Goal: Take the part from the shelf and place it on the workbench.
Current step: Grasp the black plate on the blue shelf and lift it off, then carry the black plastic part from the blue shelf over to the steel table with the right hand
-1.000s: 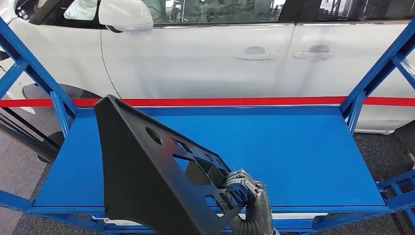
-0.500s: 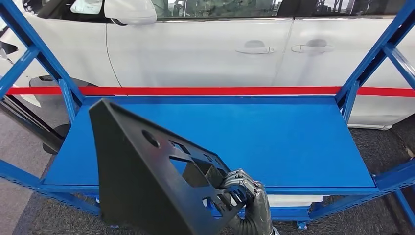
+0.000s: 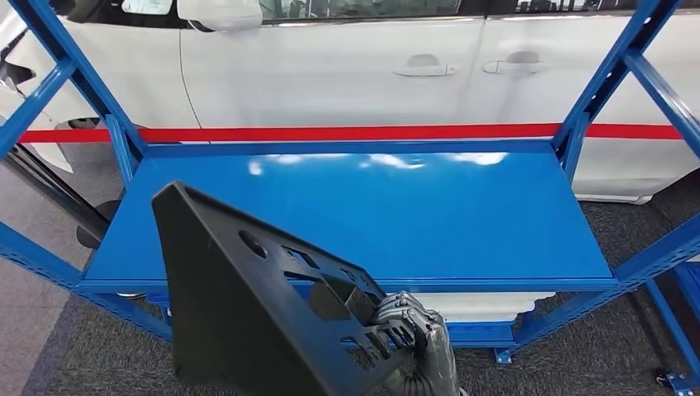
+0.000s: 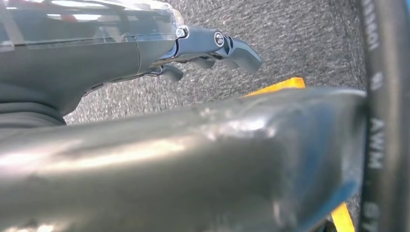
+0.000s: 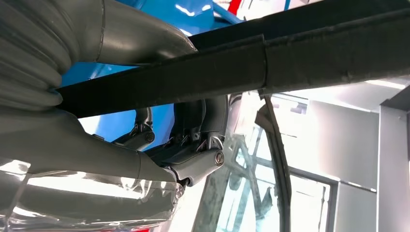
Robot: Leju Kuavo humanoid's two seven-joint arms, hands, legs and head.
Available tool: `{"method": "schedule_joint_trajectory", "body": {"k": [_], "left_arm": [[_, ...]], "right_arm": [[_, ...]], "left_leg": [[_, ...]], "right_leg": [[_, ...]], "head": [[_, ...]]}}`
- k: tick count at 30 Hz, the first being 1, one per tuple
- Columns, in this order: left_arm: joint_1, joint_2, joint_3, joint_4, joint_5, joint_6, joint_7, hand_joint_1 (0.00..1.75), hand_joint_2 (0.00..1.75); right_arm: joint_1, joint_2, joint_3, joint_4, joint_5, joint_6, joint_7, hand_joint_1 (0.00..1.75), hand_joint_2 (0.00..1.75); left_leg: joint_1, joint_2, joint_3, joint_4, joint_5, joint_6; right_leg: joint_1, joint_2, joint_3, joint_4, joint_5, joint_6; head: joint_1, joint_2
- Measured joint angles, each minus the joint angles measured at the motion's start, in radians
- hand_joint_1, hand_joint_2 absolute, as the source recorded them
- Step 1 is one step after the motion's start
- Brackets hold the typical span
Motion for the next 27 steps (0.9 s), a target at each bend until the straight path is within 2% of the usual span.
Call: {"method": "schedule_joint_trajectory", "body": {"k": [1,2,3,4,6,7,8,9,10,11,12,13,14,16,17,18,19,21,22,23,24,25,26,27], "left_arm": [[0.001,0.0,0.003,0.0,0.0,0.0,0.0,0.0,0.0],[0.002,0.001,0.006,0.0,-0.001,0.0,0.001,0.0,0.0],[0.003,0.001,0.007,0.0,-0.002,0.0,0.002,0.0,0.0],[0.003,0.001,0.009,0.0,-0.004,0.0,0.003,0.0,0.0],[0.003,0.0,0.01,0.0,-0.007,-0.001,0.005,0.0,0.0],[0.003,0.0,0.012,0.0,-0.008,-0.001,0.006,0.0,0.0],[0.003,0.0,0.014,0.0,-0.009,-0.001,0.007,0.0,0.0],[0.003,0.001,0.015,0.0,-0.01,-0.001,0.008,0.0,0.0],[0.003,0.001,0.016,0.0,-0.01,-0.001,0.008,0.0,0.0],[0.002,0.001,0.016,-0.001,-0.01,-0.001,0.008,0.0,0.0],[0.0,0.002,0.016,-0.001,-0.011,-0.001,0.008,0.0,0.0],[-0.002,0.002,0.017,-0.002,-0.011,0.0,0.008,0.0,0.0],[-0.003,0.002,0.017,-0.003,-0.012,0.0,0.008,0.0,0.0],[-0.002,0.002,0.022,-0.003,-0.012,0.0,0.007,0.0,0.0],[-0.002,0.002,0.025,-0.003,-0.012,0.0,0.007,0.0,0.0],[-0.001,0.002,0.028,-0.003,-0.013,0.0,0.007,0.0,0.0],[-0.001,0.002,0.03,-0.003,-0.013,0.0,0.007,0.0,0.0],[-0.001,0.002,0.032,-0.003,-0.014,0.0,0.006,0.0,0.0],[-0.001,0.002,0.033,-0.003,-0.014,0.0,0.006,0.0,0.0],[-0.002,0.002,0.033,-0.003,-0.015,0.0,0.005,0.0,0.0],[-0.001,0.001,0.033,-0.003,-0.017,-0.001,0.005,0.0,0.0],[-0.001,0.001,0.034,-0.003,-0.019,-0.001,0.005,0.0,0.0],[0.0,0.001,0.035,-0.004,-0.021,-0.001,0.005,0.0,0.0],[0.001,0.0,0.036,-0.004,-0.023,-0.001,0.005,0.0,0.0]], "right_arm": [[0.002,0.0,0.0,0.001,-0.007,0.002,-0.001,1.75,1.75],[0.003,0.0,0.0,0.002,-0.015,0.003,-0.001,1.75,1.75],[0.005,0.0,0.0,0.003,-0.024,0.004,-0.003,1.75,1.75],[0.007,0.0,0.0,0.004,-0.033,0.006,-0.004,1.75,1.75],[0.013,-0.001,0.0,0.007,-0.054,0.007,-0.008,1.75,1.75],[0.017,-0.002,0.0,0.009,-0.064,0.007,-0.01,1.75,1.75],[0.021,-0.003,0.0,0.011,-0.072,0.007,-0.011,1.75,1.75],[0.024,-0.004,0.0,0.014,-0.077,0.008,-0.011,1.75,1.75],[0.027,-0.005,0.0,0.015,-0.081,0.008,-0.011,1.75,1.75],[0.029,-0.005,0.0,0.016,-0.083,0.008,-0.012,1.75,1.75],[0.03,-0.006,0.0,0.016,-0.086,0.007,-0.014,1.75,1.75],[0.031,-0.006,0.0,0.016,-0.091,0.007,-0.017,1.75,1.75],[0.032,-0.006,0.0,0.017,-0.097,0.007,-0.02,1.75,1.75],[0.037,-0.006,0.0,0.017,-0.109,0.007,-0.027,1.75,1.75],[0.04,-0.006,-0.001,0.017,-0.114,0.007,-0.029,1.75,1.75],[0.043,-0.007,-0.001,0.018,-0.117,0.007,-0.03,1.75,1.75],[0.045,-0.008,-0.001,0.018,-0.119,0.007,-0.031,1.75,1.75],[0.048,-0.01,-0.002,0.019,-0.125,0.01,-0.032,1.75,1.75],[0.05,-0.012,-0.002,0.02,-0.13,0.013,-0.034,1.75,1.75],[0.052,-0.013,-0.002,0.021,-0.137,0.017,-0.036,1.75,1.75],[0.053,-0.015,-0.003,0.022,-0.142,0.021,-0.039,1.75,1.75],[0.054,-0.016,-0.004,0.022,-0.148,0.024,-0.041,1.75,1.75],[0.055,-0.016,-0.005,0.022,-0.152,0.026,-0.043,1.75,1.75],[0.054,-0.017,-0.005,0.022,-0.155,0.028,-0.044,1.75,1.75]], "left_leg": [[0.002,-0.001,-0.003,0.003,-0.001,-0.007],[0.005,-0.001,-0.01,0.013,-0.015,-0.013],[0.006,-0.002,-0.02,0.039,-0.047,-0.018],[0.008,-0.002,-0.035,0.083,-0.094,-0.022],[0.009,-0.002,-0.064,0.203,-0.183,-0.027],[0.009,-0.002,-0.067,0.25,-0.202,-0.028],[0.009,-0.002,-0.056,0.269,-0.196,-0.026],[0.008,-0.002,-0.028,0.254,-0.174,-0.023],[0.006,-0.003,0.017,0.205,-0.146,-0.016],[0.003,-0.003,0.072,0.133,-0.129,-0.007],[0.0,-0.003,0.124,0.056,-0.125,0.001],[-0.004,-0.003,0.16,-0.002,-0.128,0.007],[-0.007,-0.003,0.178,-0.037,-0.134,0.012],[-0.009,-0.002,0.175,-0.056,-0.119,0.02],[-0.007,-0.001,0.17,-0.064,-0.106,0.027],[-0.004,0.001,0.161,-0.07,-0.092,0.034],[-0.001,0.003,0.15,-0.074,-0.078,0.04],[-0.001,0.005,0.118,-0.07,-0.055,0.044],[-0.001,0.006,0.102,-0.067,-0.045,0.042],[0.0,0.009,0.086,-0.062,-0.035,0.04],[0.002,0.013,0.069,-0.056,-0.027,0.037],[0.004,0.018,0.053,-0.046,-0.021,0.032],[0.005,0.023,0.037,-0.034,-0.017,0.028],[0.005,0.028,0.023,-0.019,-0.015,0.022]], "right_leg": [[0.0,-0.002,-0.006,-0.002,0.007,-0.009],[0.0,-0.003,-0.014,-0.002,0.016,-0.018],[-0.001,-0.005,-0.023,-0.003,0.026,-0.027],[-0.001,-0.006,-0.035,-0.003,0.036,-0.034],[0.003,-0.007,-0.062,-0.001,0.057,-0.039],[0.005,-0.008,-0.077,0.001,0.067,-0.04],[0.008,-0.008,-0.093,0.003,0.077,-0.04],[0.01,-0.008,-0.106,0.005,0.086,-0.04],[0.012,-0.008,-0.118,0.006,0.095,-0.039],[0.014,-0.008,-0.126,0.007,0.103,-0.038],[0.015,-0.008,-0.133,0.008,0.111,-0.035],[0.016,-0.009,-0.136,0.007,0.12,-0.031],[0.014,-0.01,-0.138,0.006,0.129,-0.025],[0.01,-0.012,-0.14,0.001,0.144,-0.012],[0.009,-0.011,-0.144,0.004,0.137,-0.006],[0.008,-0.009,-0.151,0.021,0.112,-0.001],[0.007,-0.007,-0.164,0.057,0.067,0.003],[0.002,-0.005,-0.192,0.173,-0.031,0.013],[-0.002,-0.005,-0.2,0.228,-0.053,0.018],[-0.006,-0.005,-0.196,0.262,-0.049,0.023],[-0.01,-0.006,-0.178,0.264,-0.026,0.029],[-0.015,-0.011,-0.144,0.233,0.005,0.034],[-0.019,-0.027,-0.096,0.176,0.022,0.04],[-0.018,-0.046,-0.049,0.11,0.022,0.042]], "head": [[0.0,0.0],[0.0,0.0],[0.0,0.0],[0.0,0.0],[0.0,0.0],[0.0,0.0],[0.0,0.0],[0.0,0.0],[0.0,0.0],[0.0,0.0],[0.0,0.0],[0.0,0.0],[0.0,0.0],[0.0,0.0],[0.0,0.0],[0.0,0.0],[0.0,0.0],[0.0,0.0],[0.0,0.0],[0.0,0.0],[0.0,0.0],[0.0,0.0],[0.0,0.0],[0.0,0.0]]}}
